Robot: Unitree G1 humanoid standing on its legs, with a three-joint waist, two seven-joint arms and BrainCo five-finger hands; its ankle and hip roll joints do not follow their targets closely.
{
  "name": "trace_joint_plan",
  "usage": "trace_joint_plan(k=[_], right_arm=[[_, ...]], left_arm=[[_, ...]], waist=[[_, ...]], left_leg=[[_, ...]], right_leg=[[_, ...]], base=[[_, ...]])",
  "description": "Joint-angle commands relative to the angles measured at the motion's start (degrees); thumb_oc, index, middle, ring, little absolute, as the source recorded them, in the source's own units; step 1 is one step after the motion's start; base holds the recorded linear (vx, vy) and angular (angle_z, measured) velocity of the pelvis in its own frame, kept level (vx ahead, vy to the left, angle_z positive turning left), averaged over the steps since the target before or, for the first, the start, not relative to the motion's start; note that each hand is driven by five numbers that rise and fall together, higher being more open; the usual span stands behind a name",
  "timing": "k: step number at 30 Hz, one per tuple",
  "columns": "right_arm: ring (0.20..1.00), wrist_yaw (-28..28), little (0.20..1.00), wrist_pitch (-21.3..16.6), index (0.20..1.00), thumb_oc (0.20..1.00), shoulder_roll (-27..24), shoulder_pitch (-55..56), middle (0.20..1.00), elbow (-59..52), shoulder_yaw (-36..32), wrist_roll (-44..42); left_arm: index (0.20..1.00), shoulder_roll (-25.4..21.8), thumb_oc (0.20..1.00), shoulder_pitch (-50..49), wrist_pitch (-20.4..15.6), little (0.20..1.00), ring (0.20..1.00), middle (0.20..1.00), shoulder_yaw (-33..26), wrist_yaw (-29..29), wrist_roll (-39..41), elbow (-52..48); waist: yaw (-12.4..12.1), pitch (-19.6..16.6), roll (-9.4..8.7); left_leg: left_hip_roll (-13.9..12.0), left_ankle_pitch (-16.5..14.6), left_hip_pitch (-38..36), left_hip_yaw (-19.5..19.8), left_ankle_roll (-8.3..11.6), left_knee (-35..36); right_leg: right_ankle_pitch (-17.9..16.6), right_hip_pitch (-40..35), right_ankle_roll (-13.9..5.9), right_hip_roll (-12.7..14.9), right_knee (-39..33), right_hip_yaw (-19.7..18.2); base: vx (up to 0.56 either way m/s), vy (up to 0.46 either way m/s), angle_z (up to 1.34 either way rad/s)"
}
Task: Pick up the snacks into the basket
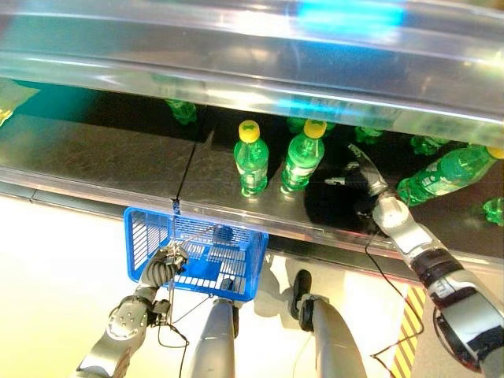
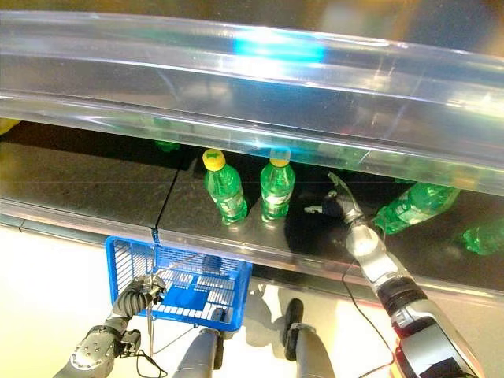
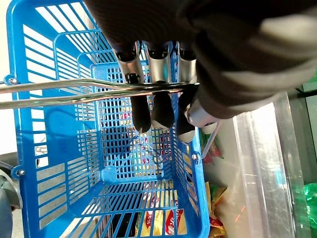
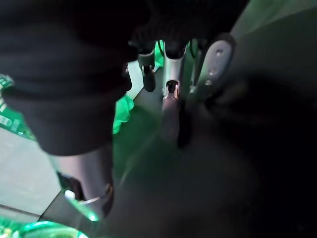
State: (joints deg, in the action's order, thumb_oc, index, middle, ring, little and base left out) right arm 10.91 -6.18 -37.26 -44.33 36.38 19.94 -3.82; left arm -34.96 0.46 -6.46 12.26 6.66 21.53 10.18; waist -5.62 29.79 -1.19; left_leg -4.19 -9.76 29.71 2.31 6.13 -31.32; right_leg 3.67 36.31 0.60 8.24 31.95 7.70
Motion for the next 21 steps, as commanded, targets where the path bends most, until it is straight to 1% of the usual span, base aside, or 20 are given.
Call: trace_joint_plan(k=[1, 5, 11, 15, 16, 17, 21], right_arm=[[1.0, -0.42, 1.0, 2.65, 1.0, 1.0, -3.03, 4.81, 1.0, 4.97, -1.16, 0.62], [1.0, -0.47, 1.0, 2.34, 1.0, 1.0, -2.25, 5.16, 1.0, 6.26, -1.84, -0.96], [1.0, -1.27, 1.0, 2.58, 1.0, 1.0, -0.35, 5.32, 1.0, 5.2, -0.13, -0.26], [1.0, -1.56, 1.0, 2.48, 1.0, 1.0, 2.67, 4.51, 1.0, 3.58, 1.53, -0.29], [1.0, -1.87, 1.0, 2.43, 1.0, 1.0, 4.14, 3.88, 1.0, 2.53, 2.99, 0.2], [1.0, -1.86, 1.0, 2.43, 1.0, 1.0, 4.14, 3.87, 1.0, 2.53, 2.99, 0.21], [1.0, -1.96, 1.0, 2.61, 1.0, 1.0, 7.12, 1.83, 1.0, 1.79, 5.3, 0.36]], left_arm=[[0.2, -4.28, 0.2, -1.97, -4.59, 0.2, 0.2, 0.2, -3.11, -0.24, 0.85, -7.87], [0.2, -4.02, 0.2, -1.92, -4.51, 0.2, 0.2, 0.2, -2.8, -0.37, 0.93, -7.6], [0.2, -3.66, 0.2, -1.5, -4.23, 0.2, 0.2, 0.2, -2.69, -0.27, 0.57, -7.56], [0.2, -3.17, 0.2, -1.05, -4.18, 0.2, 0.2, 0.2, -2.69, 0.2, 0.35, -7.12], [0.2, -2.87, 0.2, -0.85, -4.22, 0.2, 0.2, 0.2, -2.33, 0.24, 0.17, -7.14], [0.2, -2.87, 0.2, -0.86, -4.21, 0.2, 0.2, 0.2, -2.34, 0.23, 0.17, -7.14], [0.2, -2.59, 0.2, -0.39, -4.24, 0.2, 0.2, 0.2, -1.74, 0.34, 0.38, -7.63]], waist=[[0.89, 0.0, 0.14], [0.85, 0.0, 0.25], [0.84, 0.0, 0.46], [0.56, 0.0, 0.76], [0.3, 0.0, 0.92], [0.31, 0.0, 0.92], [-0.22, 0.0, 1.24]], left_leg=[[-1.29, 5.9, 0.84, 2.86, -0.3, 4.27], [-1.27, 6.03, 0.97, 2.83, -0.33, 4.42], [-1.27, 6.12, 1.3, 2.93, -0.28, 4.28], [-1.12, 6.11, 1.26, 2.98, -0.32, 4.39], [-1.1, 6.19, 1.4, 3.0, -0.35, 4.4], [-1.1, 6.19, 1.4, 3.01, -0.35, 4.4], [-0.97, 6.28, 1.49, 3.0, -0.44, 4.61]], right_leg=[[5.31, -4.35, -7.42, 4.1, 2.38, -4.03], [5.3, -4.29, -7.43, 4.05, 2.26, -4.03], [5.42, -4.4, -7.38, 4.17, 2.35, -3.79], [5.46, -4.3, -7.33, 4.13, 2.49, -3.77], [5.45, -4.19, -7.35, 4.24, 2.56, -3.66], [5.45, -4.19, -7.35, 4.24, 2.56, -3.66], [5.35, -4.11, -7.36, 4.34, 2.47, -3.54]], base=[[0.0, 0.0, 0.0], [0.0, 0.0, 0.0], [0.0, 0.0, 0.0], [0.0, 0.0, 0.0], [0.0, 0.0, 0.0], [0.0, 0.0, 0.0], [0.0, 0.0, 0.0]])
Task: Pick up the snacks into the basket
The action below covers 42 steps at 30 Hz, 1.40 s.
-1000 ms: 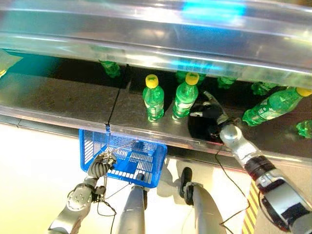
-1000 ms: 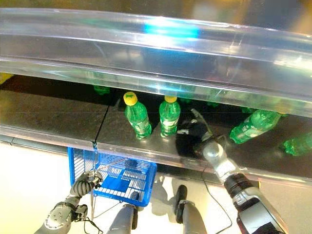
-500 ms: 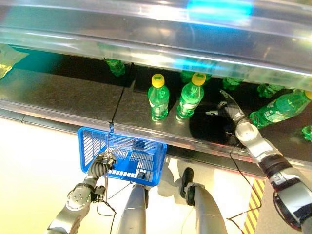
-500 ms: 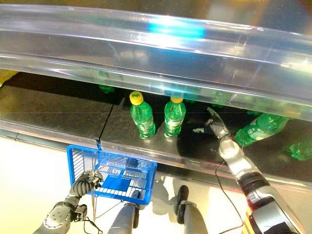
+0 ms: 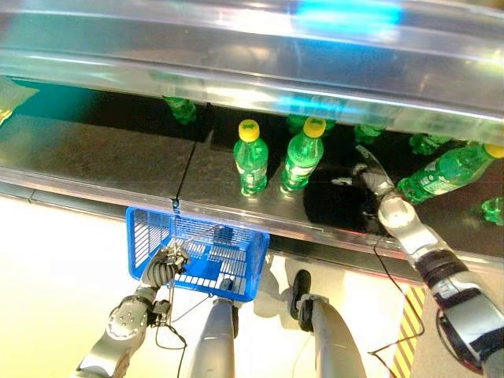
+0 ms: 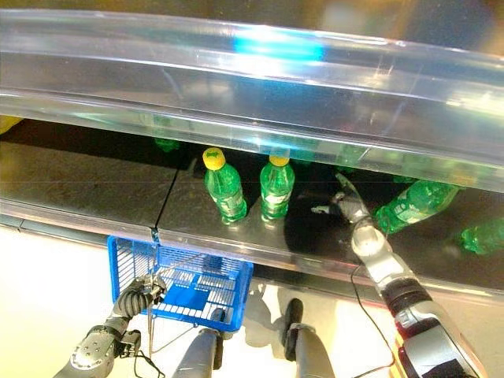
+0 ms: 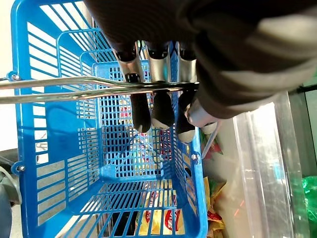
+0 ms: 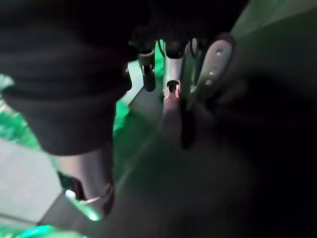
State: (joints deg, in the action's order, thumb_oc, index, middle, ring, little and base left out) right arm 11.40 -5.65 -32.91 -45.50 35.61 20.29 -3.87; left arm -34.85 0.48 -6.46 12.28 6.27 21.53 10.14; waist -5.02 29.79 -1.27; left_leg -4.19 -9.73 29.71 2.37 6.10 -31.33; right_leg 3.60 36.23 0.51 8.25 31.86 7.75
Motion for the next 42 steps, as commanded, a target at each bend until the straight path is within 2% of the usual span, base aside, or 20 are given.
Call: trace_joint_plan(k=[1, 6, 14, 19, 30, 42], right_arm=[[1.0, -2.39, 1.0, 2.14, 1.0, 1.0, 3.73, 2.16, 1.0, 2.64, 5.68, 0.63], [1.0, -2.57, 1.0, 1.94, 1.0, 1.0, 4.98, 1.35, 1.0, 1.28, 6.3, 0.03], [1.0, -2.67, 1.0, -0.24, 1.0, 1.0, 3.51, 2.14, 1.0, -11.34, 4.64, -3.55], [1.0, -3.09, 1.0, -0.74, 1.0, 1.0, 0.38, 3.4, 1.0, -14.35, 4.0, -2.71], [1.0, -4.02, 1.0, -0.7, 1.0, 1.0, -4.33, 4.79, 1.0, -17.26, 2.41, -1.4], [1.0, -5.79, 1.0, -2.85, 1.0, 1.0, -11.84, 13.73, 1.0, -26.48, -5.96, -3.91]], left_arm=[[0.2, -2.76, 0.2, -0.4, -4.35, 0.2, 0.2, 0.2, -1.65, 0.82, 0.46, -7.81], [0.2, -2.99, 0.2, -0.38, -4.49, 0.2, 0.2, 0.2, -1.5, 0.62, 0.44, -7.96], [0.2, -3.46, 0.2, -1.29, -4.49, 0.2, 0.2, 0.2, -2.43, 0.73, 0.12, -7.51], [0.2, -3.35, 0.2, -1.62, -4.42, 0.2, 0.2, 0.2, -2.69, 0.66, -0.49, -6.76], [0.2, -3.58, 0.2, -3.04, -4.44, 0.2, 0.2, 0.2, -4.0, 0.03, -0.34, -7.55], [0.2, -3.89, 0.2, -4.24, -4.19, 0.2, 0.2, 0.2, -5.7, -0.96, -1.5, -7.71]], waist=[[-1.08, 0.0, 1.51], [-1.38, 0.0, 1.73], [-1.3, 0.0, 0.9], [-0.8, 0.0, 0.15], [-0.41, 0.0, 0.28], [1.01, 0.0, -1.01]], left_leg=[[-0.88, 6.32, 1.58, 2.92, -0.41, 4.67], [-0.66, 6.45, 1.7, 3.09, -0.4, 4.7], [-0.72, 6.54, 1.35, 2.95, -0.36, 5.21], [-0.93, 6.55, 1.34, 2.76, -0.32, 5.24], [-0.99, 7.09, 1.1, 2.96, 0.0, 6.03], [-1.37, 6.9, 0.87, 2.71, 0.14, 6.03]], right_leg=[[5.29, -4.0, -7.31, 4.41, 2.49, -3.51], [5.27, -4.11, -7.4, 4.6, 2.43, -3.39], [5.1, -4.19, -7.53, 4.82, 2.26, -3.29], [5.15, -4.01, -7.49, 4.77, 2.45, -3.53], [5.16, -4.06, -7.5, 4.62, 2.29, -3.53], [5.16, -3.89, -7.48, 4.43, 2.38, -3.75]], base=[[0.0, 0.0, 0.0], [0.0, 0.0, 0.0], [0.01, 0.002, 0.01], [0.0, 0.0, 0.0], [0.0, 0.0, 0.0], [0.0, 0.0, 0.0]])
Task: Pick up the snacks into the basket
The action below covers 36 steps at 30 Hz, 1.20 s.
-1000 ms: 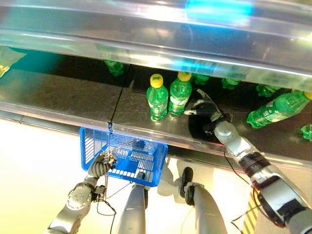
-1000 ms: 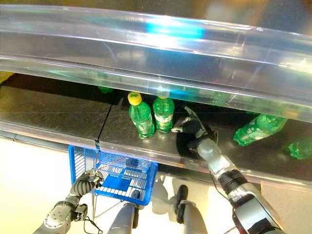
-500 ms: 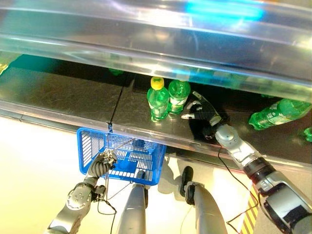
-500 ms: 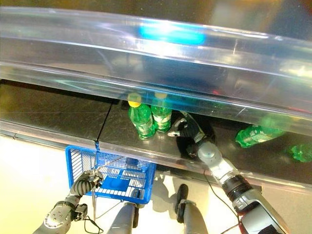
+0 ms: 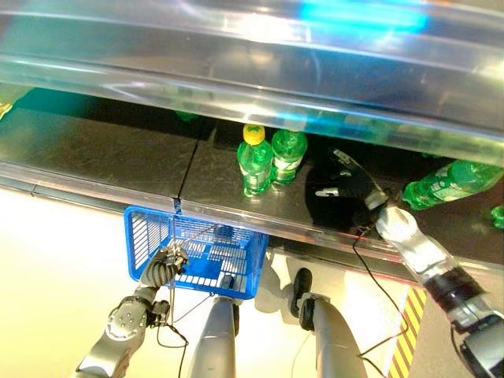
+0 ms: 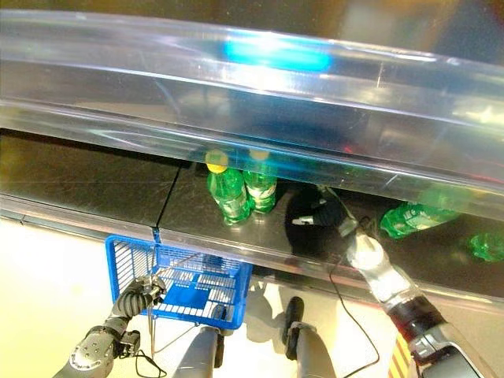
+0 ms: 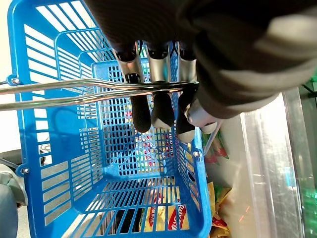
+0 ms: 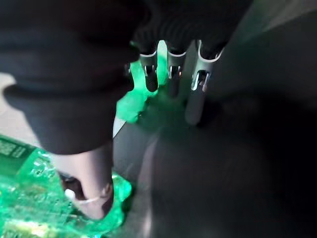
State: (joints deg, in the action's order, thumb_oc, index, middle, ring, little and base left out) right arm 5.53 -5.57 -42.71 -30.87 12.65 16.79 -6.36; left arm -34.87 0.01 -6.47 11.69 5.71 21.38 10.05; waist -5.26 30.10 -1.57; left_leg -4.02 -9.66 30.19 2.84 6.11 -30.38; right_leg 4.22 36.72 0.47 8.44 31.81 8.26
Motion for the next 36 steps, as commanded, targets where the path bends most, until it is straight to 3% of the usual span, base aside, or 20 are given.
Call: trace_joint_plan(k=[1, 13, 25, 36], right_arm=[[1.0, -0.15, 1.0, -3.22, 1.0, 1.0, -2.78, 1.05, 1.0, -4.25, -4.25, -2.08], [1.0, -1.97, 1.0, -6.05, 1.0, 1.0, -3.0, 13.07, 1.0, -12.49, -14.99, -8.56], [1.0, -10.86, 1.0, -5.6, 1.0, 1.0, 0.81, 20.44, 1.0, -17.37, -9.02, -17.35], [1.0, -8.47, 1.0, -5.35, 1.0, 1.0, 2.95, 16.73, 1.0, -14.08, -6.05, -15.52]], left_arm=[[0.2, -3.8, 0.2, -3.96, -4.17, 0.2, 0.2, 0.2, -5.56, -0.47, -1.57, -7.37], [0.2, -3.12, 0.2, -5.66, -3.89, 0.2, 0.2, 0.2, -7.98, -1.05, -2.3, -7.32], [0.2, -1.69, 0.2, -5.88, -3.55, 0.2, 0.2, 0.2, -7.62, -1.07, -3.65, -6.54], [0.2, -1.37, 0.2, -5.44, -3.95, 0.2, 0.2, 0.2, -6.77, -0.39, -3.66, -6.44]], waist=[[1.57, -0.31, -0.93], [3.37, -0.42, -1.72], [4.33, -0.7, -2.47], [4.08, -0.32, -2.22]], left_leg=[[-1.55, 6.93, 0.44, 2.23, 0.17, 5.22], [-2.07, 7.17, -0.81, 1.59, 0.32, 6.34], [-2.54, 7.9, -1.33, 1.25, 0.66, 7.51], [-2.4, 8.14, -1.36, 1.09, 0.63, 7.9]], right_leg=[[4.48, -4.23, -7.49, 4.15, 2.32, -4.22], [4.19, -4.61, -7.62, 3.53, 1.44, -4.75], [3.49, -5.1, -7.67, 3.22, 0.07, -4.8], [2.93, -5.24, -7.78, 3.31, -0.51, -4.71]], base=[[0.0, 0.0, 0.0], [0.0, -0.002, -0.03], [0.0, -0.001, -0.02], [0.0, 0.0, 0.0]])
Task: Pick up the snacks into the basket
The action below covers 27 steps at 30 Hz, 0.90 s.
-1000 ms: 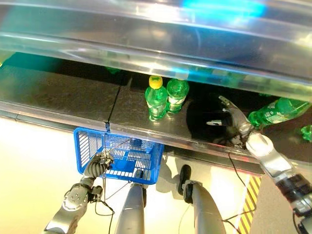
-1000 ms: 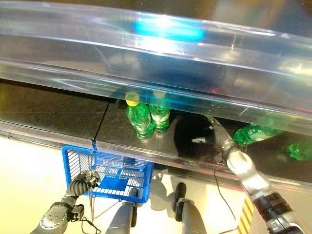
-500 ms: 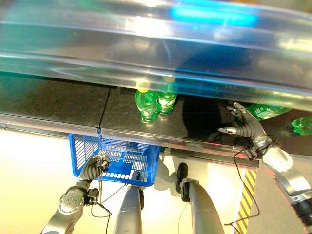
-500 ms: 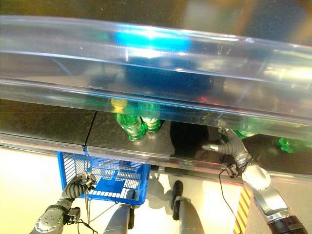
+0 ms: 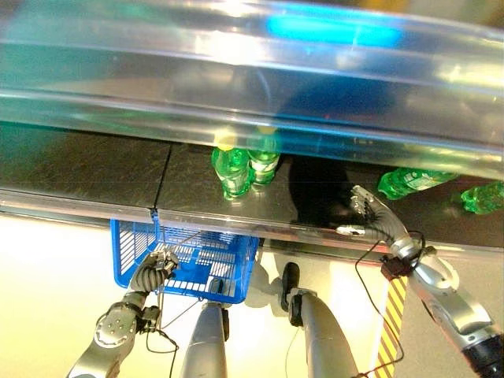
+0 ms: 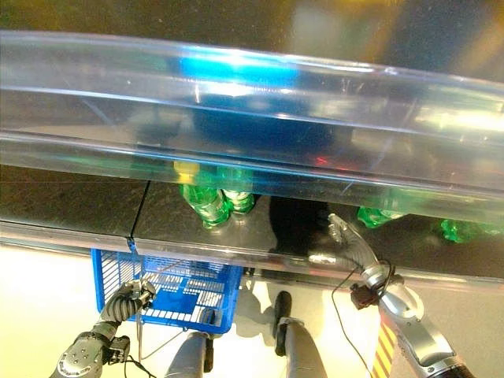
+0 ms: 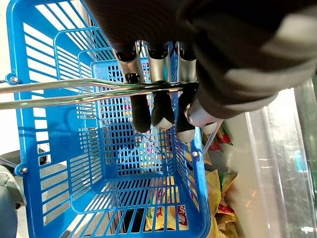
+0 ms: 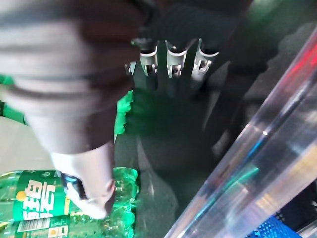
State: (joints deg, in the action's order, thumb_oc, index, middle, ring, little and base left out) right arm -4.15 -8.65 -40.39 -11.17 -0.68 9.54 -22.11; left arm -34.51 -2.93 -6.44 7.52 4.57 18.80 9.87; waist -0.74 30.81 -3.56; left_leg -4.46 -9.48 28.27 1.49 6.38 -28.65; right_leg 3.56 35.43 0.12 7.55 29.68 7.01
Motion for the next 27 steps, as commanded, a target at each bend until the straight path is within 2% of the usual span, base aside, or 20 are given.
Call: trace_joint_plan(k=[1, 14, 27], right_arm=[[1.0, 1.71, 1.0, -2.18, 1.0, 1.0, 1.15, -3.61, 1.0, 0.33, 1.55, 0.76], [1.0, 10.6, 1.0, 1.4, 1.0, 1.0, 6.23, -22.96, 1.0, 18.43, 11.01, 12.64], [1.0, 11.52, 1.0, 4.23, 1.0, 1.0, 10.34, -32.67, 1.0, 30.85, 16.49, 14.93]], left_arm=[[0.2, -1.72, 0.2, -2.42, -4.03, 0.2, 0.2, 0.2, -2.49, 0.8, -1.01, -6.25], [0.2, -2.55, 0.2, -0.46, -4.5, 0.2, 0.2, 0.2, 0.51, 0.93, 1.87, -7.28], [0.2, -3.86, 0.2, 0.74, -4.41, 0.2, 0.2, 0.2, 2.96, 0.76, 3.33, -6.75]], waist=[[-0.51, -1.02, -0.18], [-2.96, -1.02, 1.72], [-5.35, -1.01, 2.86]], left_leg=[[-1.96, 7.92, 0.58, 2.43, 0.32, 6.08], [-1.35, 7.44, 1.15, 2.62, -0.06, 5.05], [-0.59, 7.45, 1.97, 3.57, -0.17, 4.2]], right_leg=[[3.56, -3.91, -7.42, 4.23, 1.64, -3.46], [3.88, -3.66, -7.24, 4.59, 2.69, -3.58], [4.76, -3.69, -6.92, 5.14, 4.22, -2.86]], base=[[0.0, 0.0, 0.0], [0.0, 0.0, 0.0], [0.0, 0.001, 0.03]])
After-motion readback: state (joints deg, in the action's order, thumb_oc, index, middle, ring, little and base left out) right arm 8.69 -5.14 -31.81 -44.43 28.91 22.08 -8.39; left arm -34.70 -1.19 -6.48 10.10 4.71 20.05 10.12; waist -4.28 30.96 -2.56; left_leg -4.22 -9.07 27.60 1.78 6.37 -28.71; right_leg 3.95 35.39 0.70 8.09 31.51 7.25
